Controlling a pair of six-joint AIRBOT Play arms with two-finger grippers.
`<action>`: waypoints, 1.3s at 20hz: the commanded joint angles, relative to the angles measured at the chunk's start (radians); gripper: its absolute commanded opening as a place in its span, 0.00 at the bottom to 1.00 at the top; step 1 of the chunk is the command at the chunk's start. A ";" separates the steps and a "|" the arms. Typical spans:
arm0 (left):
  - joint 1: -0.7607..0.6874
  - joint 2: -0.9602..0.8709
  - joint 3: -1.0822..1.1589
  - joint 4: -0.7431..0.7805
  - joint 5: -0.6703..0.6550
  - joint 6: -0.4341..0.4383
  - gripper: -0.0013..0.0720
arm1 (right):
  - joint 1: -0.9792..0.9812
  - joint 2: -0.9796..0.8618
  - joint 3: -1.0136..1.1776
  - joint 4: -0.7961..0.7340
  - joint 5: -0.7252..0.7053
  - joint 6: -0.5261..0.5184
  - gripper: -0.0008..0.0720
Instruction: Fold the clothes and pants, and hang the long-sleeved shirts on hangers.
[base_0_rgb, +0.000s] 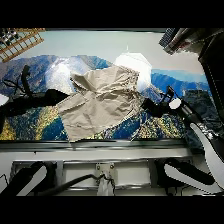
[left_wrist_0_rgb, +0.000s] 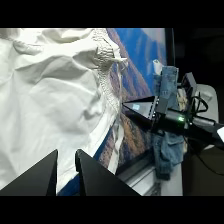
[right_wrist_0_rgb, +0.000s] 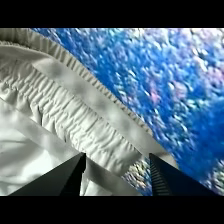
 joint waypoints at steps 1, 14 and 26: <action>0.000 0.001 0.000 0.000 -0.003 -0.017 0.20 | 0.010 -0.016 -0.001 0.021 -0.019 -0.004 0.63; 0.000 0.000 0.000 0.001 -0.002 -0.017 0.20 | 0.010 -0.013 -0.001 -0.008 0.035 -0.004 0.55; 0.000 0.000 0.000 0.001 0.002 -0.016 0.20 | 0.010 -0.037 -0.002 -0.013 0.035 -0.004 0.58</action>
